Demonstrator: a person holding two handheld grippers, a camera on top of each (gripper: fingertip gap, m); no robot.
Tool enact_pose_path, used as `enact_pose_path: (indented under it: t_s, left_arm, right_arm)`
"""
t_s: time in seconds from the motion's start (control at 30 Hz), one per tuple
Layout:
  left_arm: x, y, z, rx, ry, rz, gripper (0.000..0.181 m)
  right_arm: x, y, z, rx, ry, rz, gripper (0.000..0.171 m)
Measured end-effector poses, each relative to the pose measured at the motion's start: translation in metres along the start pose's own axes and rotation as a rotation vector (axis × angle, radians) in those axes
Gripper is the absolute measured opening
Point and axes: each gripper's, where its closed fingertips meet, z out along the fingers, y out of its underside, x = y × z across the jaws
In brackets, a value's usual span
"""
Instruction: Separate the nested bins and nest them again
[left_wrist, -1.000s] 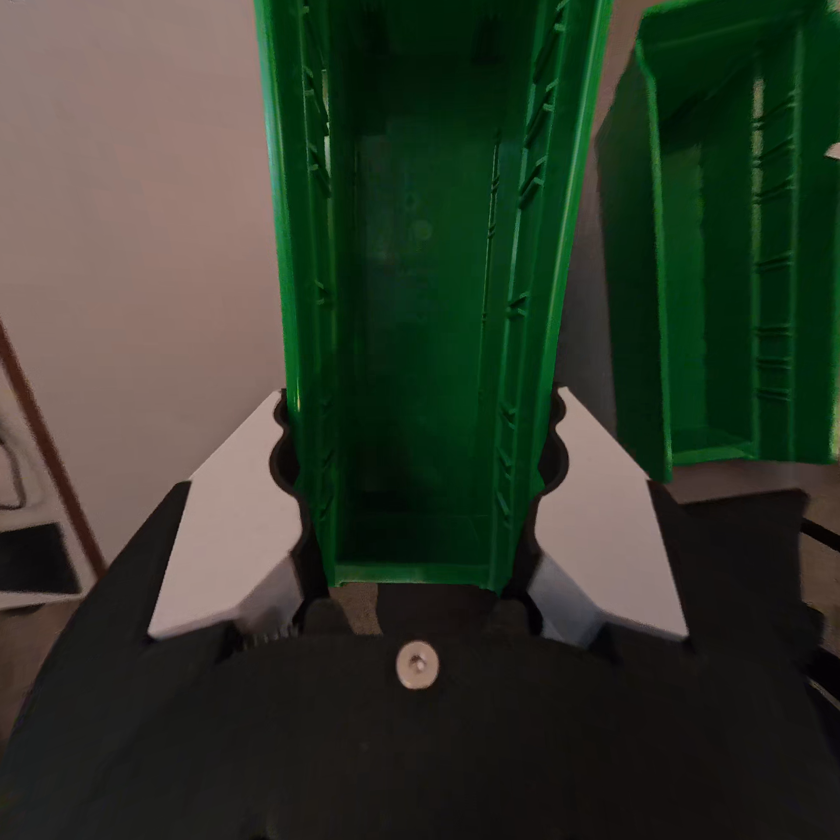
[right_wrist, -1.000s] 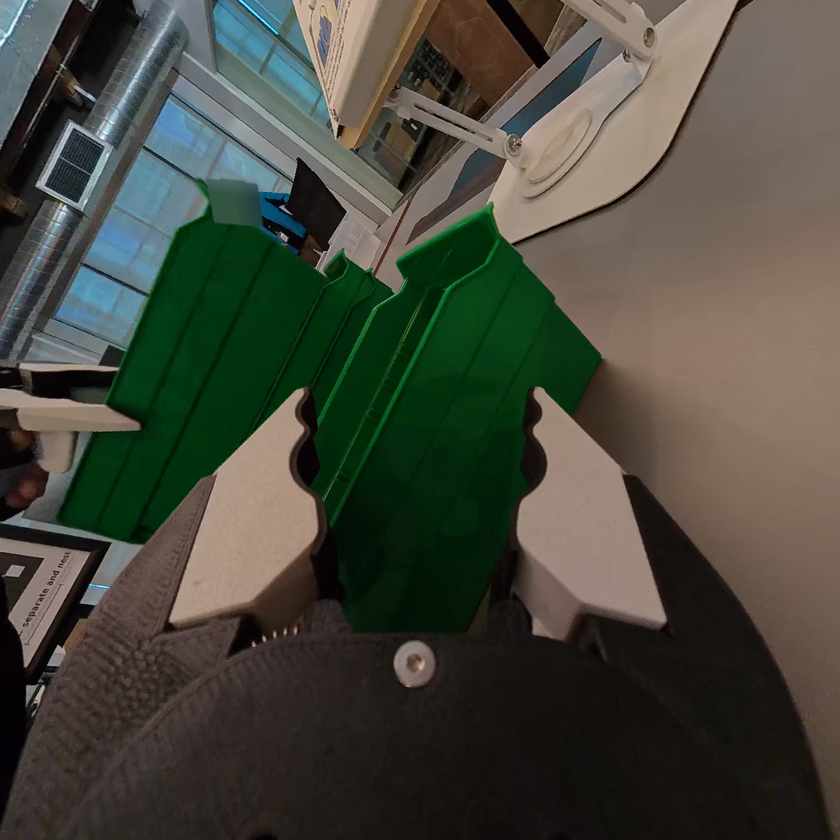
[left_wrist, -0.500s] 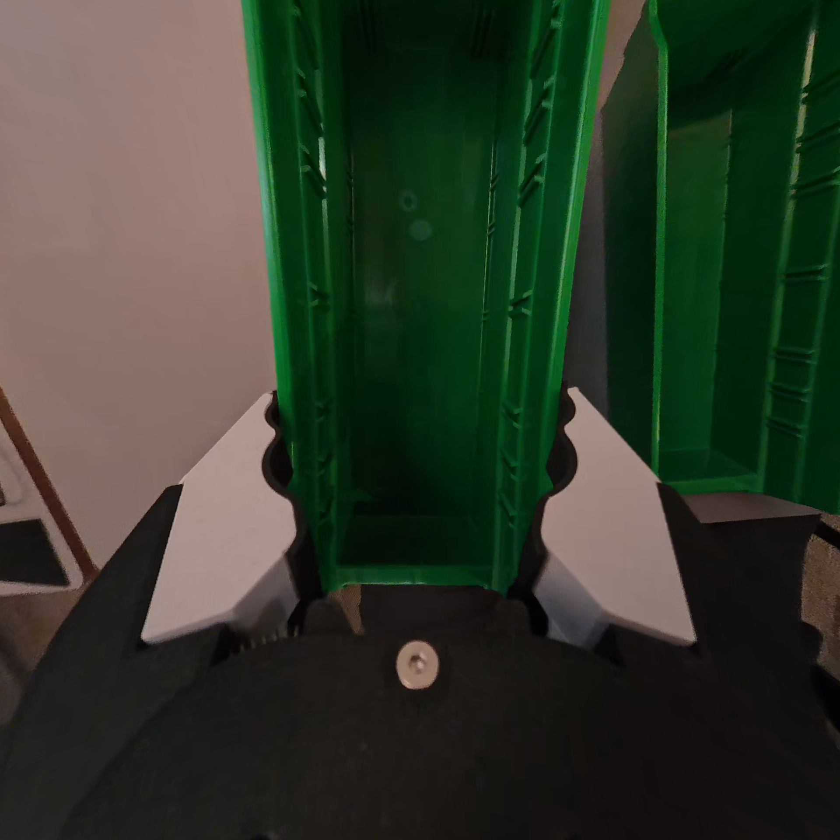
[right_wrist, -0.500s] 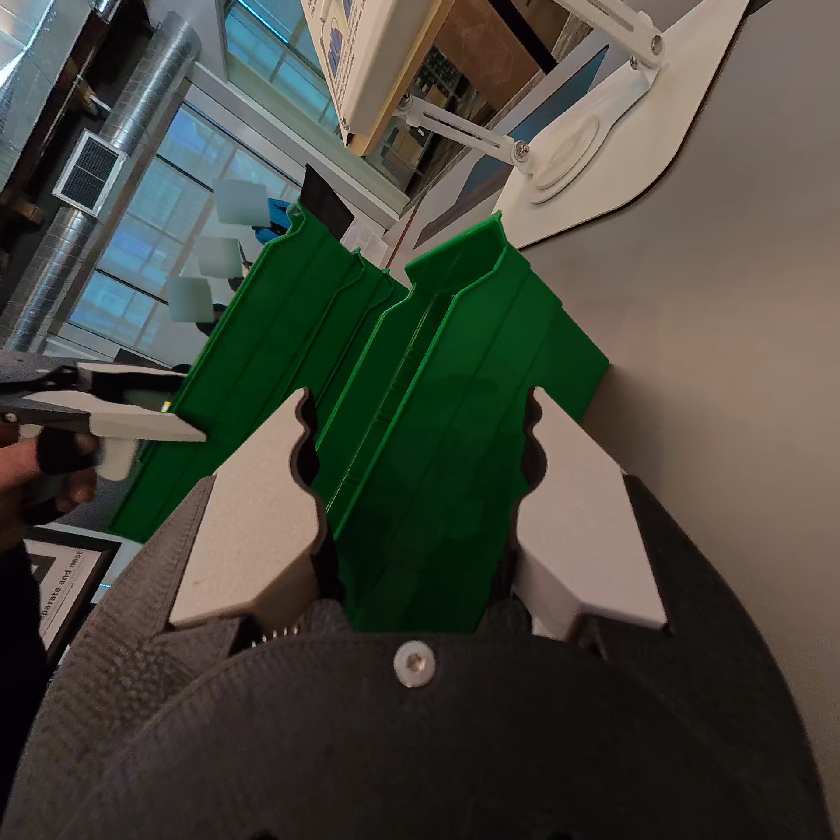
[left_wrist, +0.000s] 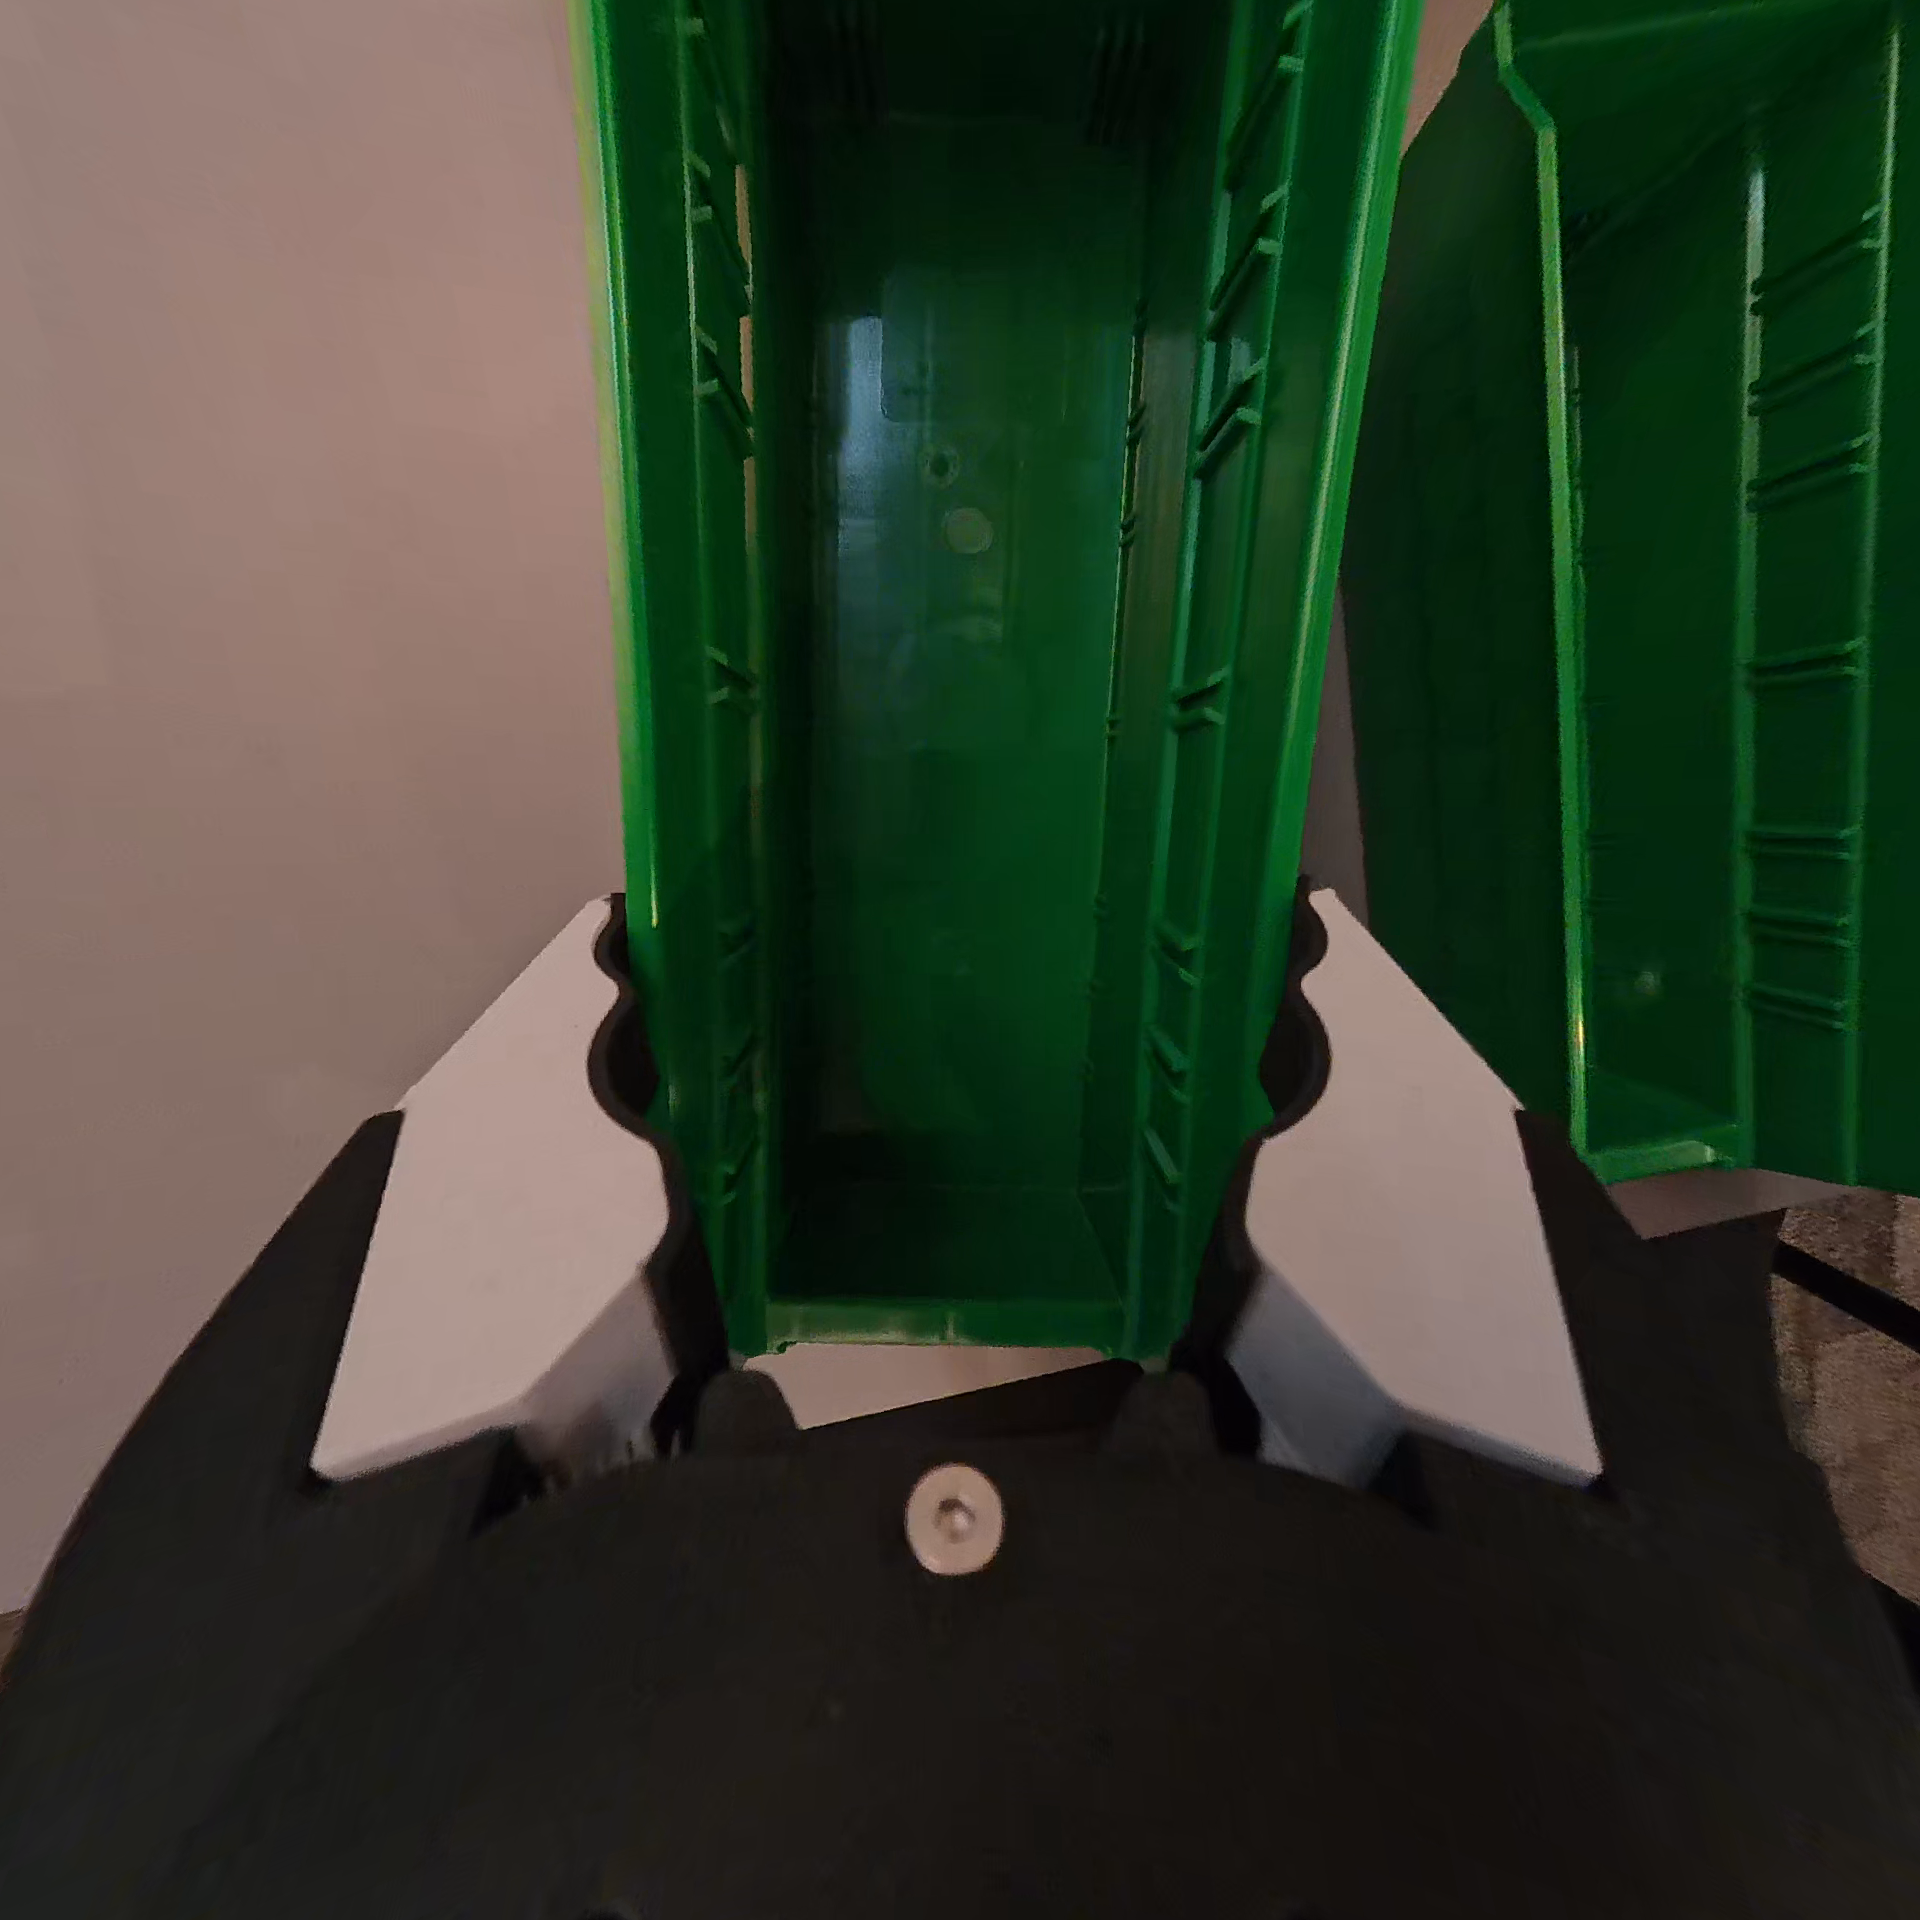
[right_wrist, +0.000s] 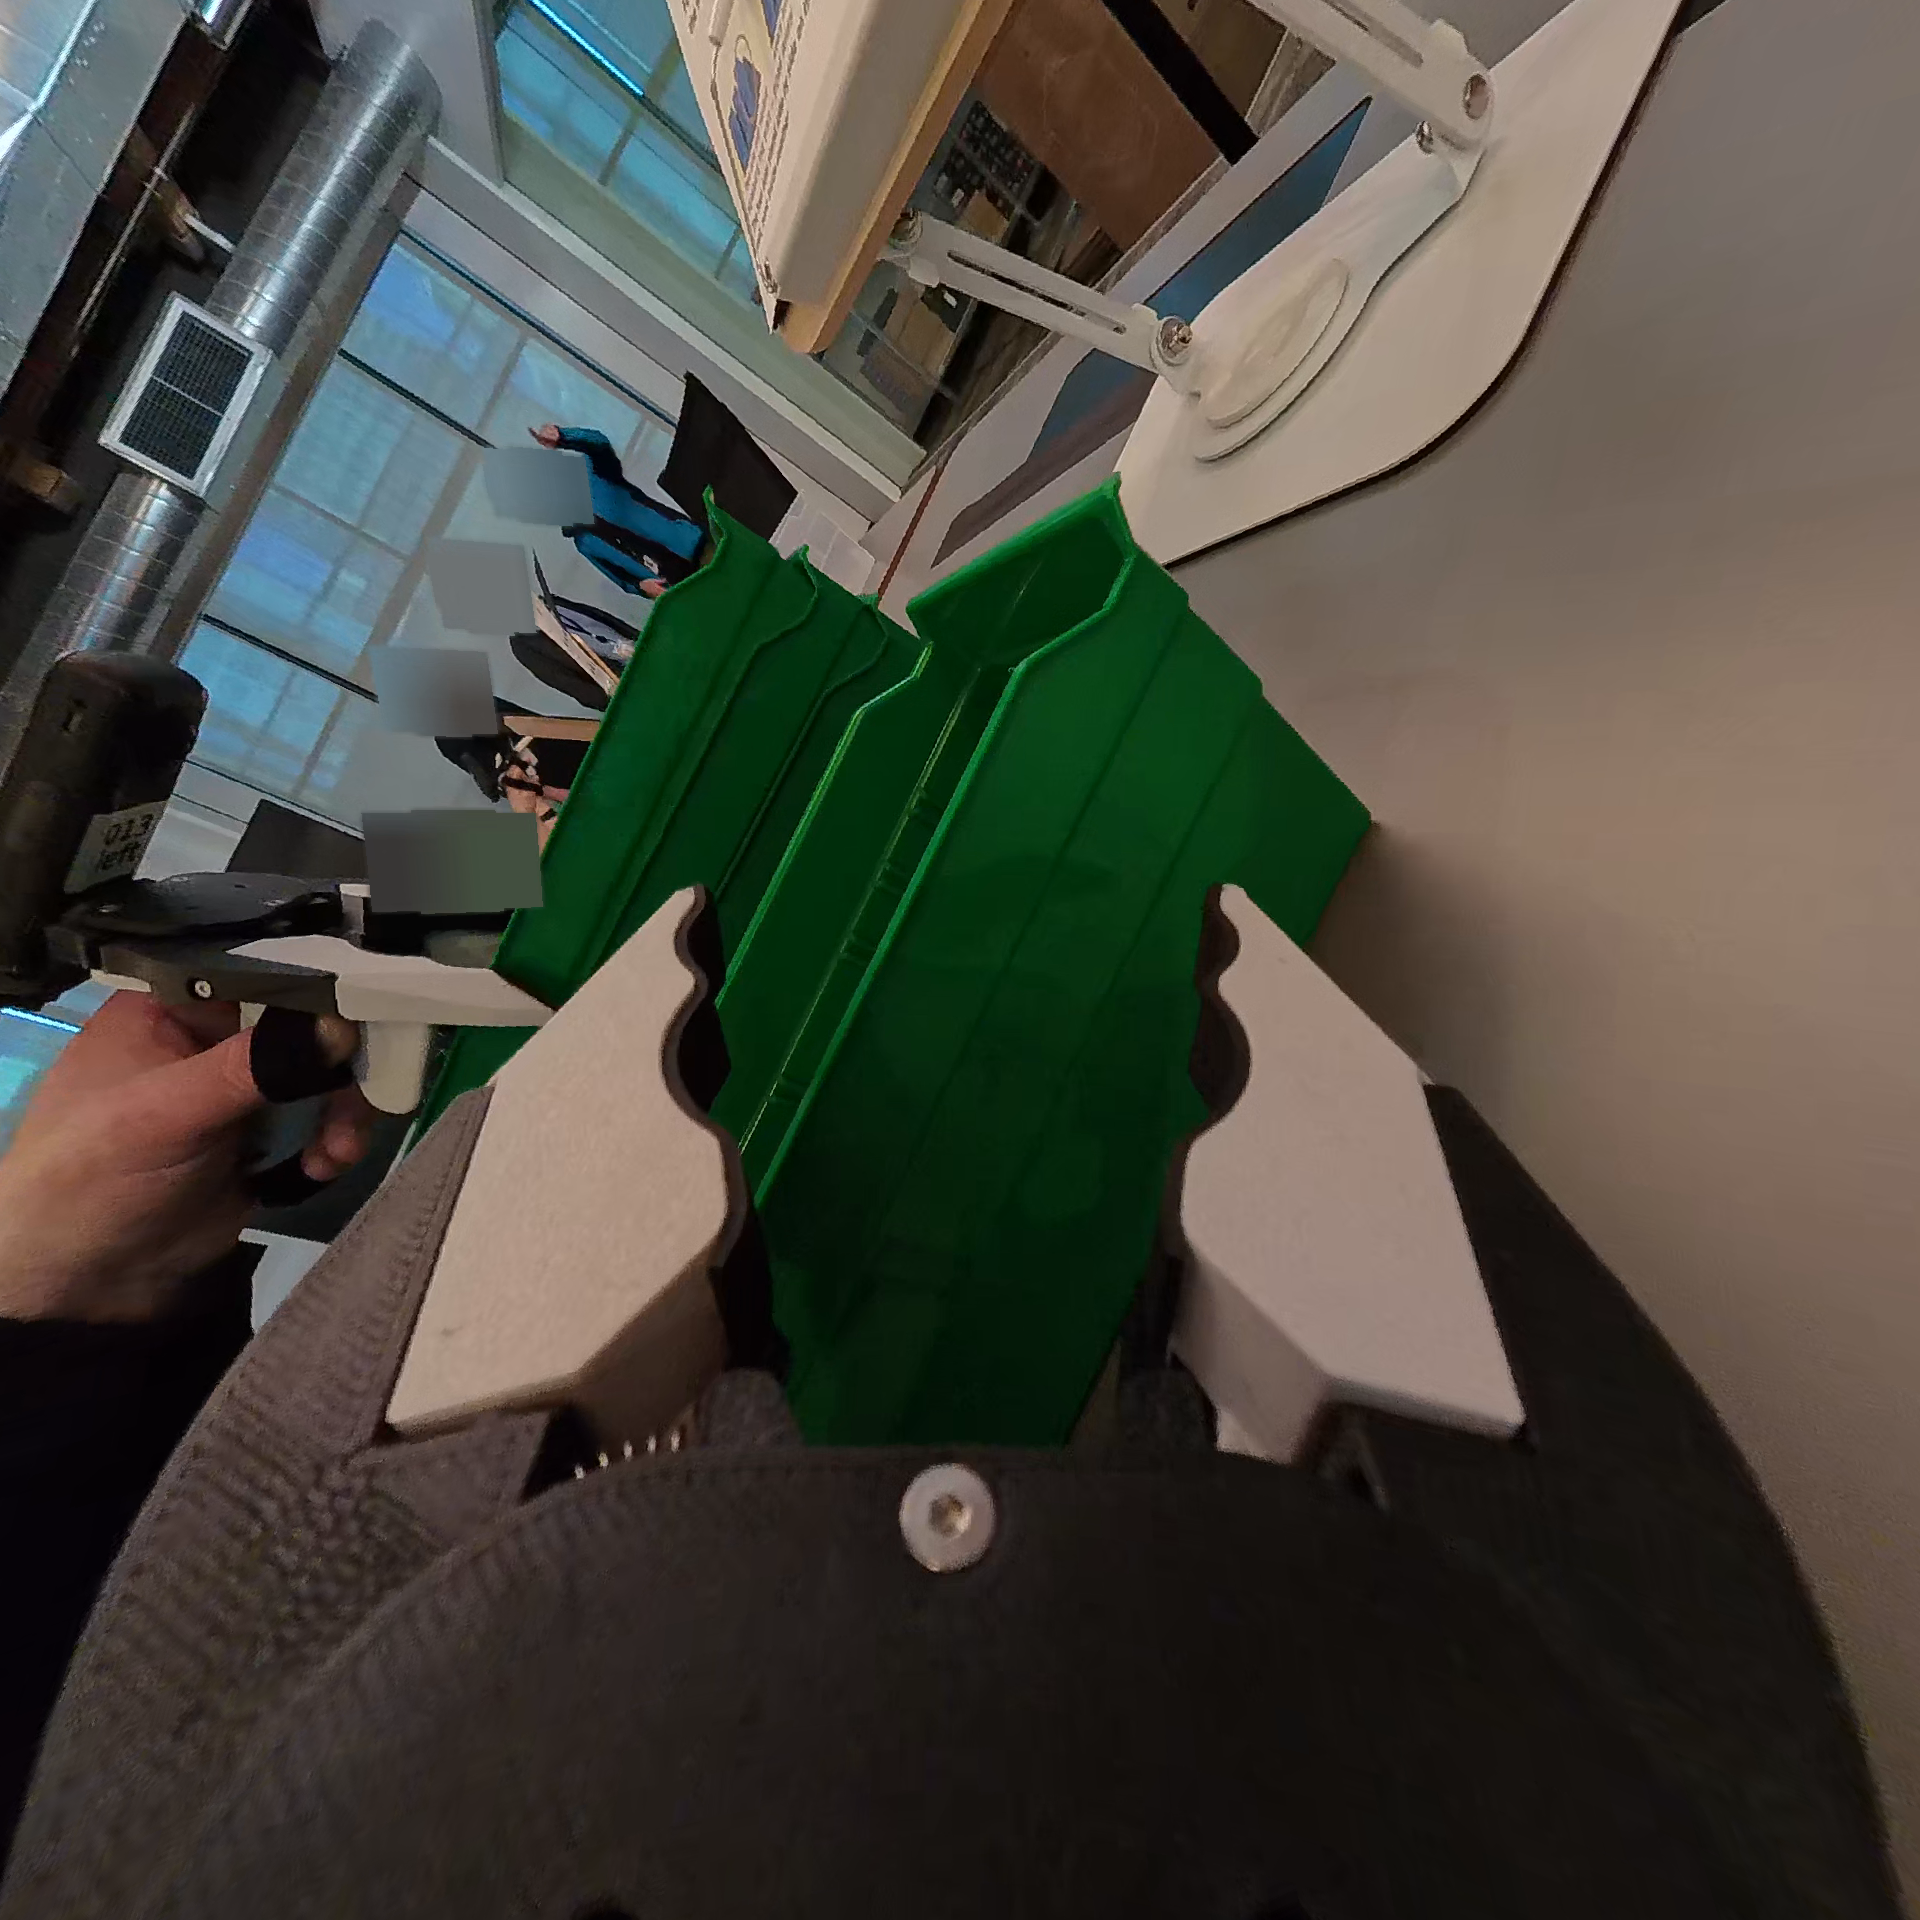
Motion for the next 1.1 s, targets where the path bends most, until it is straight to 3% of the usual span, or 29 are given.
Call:
enact_pose_path:
  t_s: [0.13,0.27,0.37,0.43,0.57,0.67,0.73,0.97,1.1]
  left_arm:
    - [0.004,0.001,0.0,0.013,-0.002,0.046,0.126]
    - [0.016,-0.004,-0.017,0.107,0.179,0.062,0.138]
    - [0.007,-0.006,-0.044,0.2,0.266,0.085,0.128]
    - [-0.01,-0.001,-0.057,0.23,0.286,0.083,0.119]
    - [-0.034,0.031,-0.044,0.128,0.391,0.059,0.109]
    - [-0.027,0.045,-0.029,0.112,0.503,0.073,0.098]
    - [-0.015,0.059,-0.021,0.069,0.572,0.087,0.089]
    - [0.009,0.071,-0.011,0.059,0.587,0.121,0.097]
    - [0.038,0.077,-0.013,0.056,0.661,0.115,0.089]
  right_arm:
    - [-0.002,-0.001,-0.002,-0.002,0.011,-0.024,0.091]
    - [-0.006,-0.004,-0.006,-0.017,0.035,-0.061,0.091]
    - [-0.01,0.002,-0.005,-0.088,0.077,-0.116,0.089]
    - [-0.013,0.007,-0.005,-0.143,0.108,-0.165,0.076]
    - [-0.011,0.026,-0.005,-0.285,0.217,-0.29,0.05]
    - [-0.008,0.035,-0.007,-0.367,0.303,-0.387,0.034]
    - [-0.009,0.041,-0.007,-0.42,0.331,-0.424,0.032]
    - [-0.004,0.041,-0.016,-0.541,0.407,-0.519,0.019]
    - [0.002,0.034,-0.025,-0.596,0.397,-0.537,0.016]
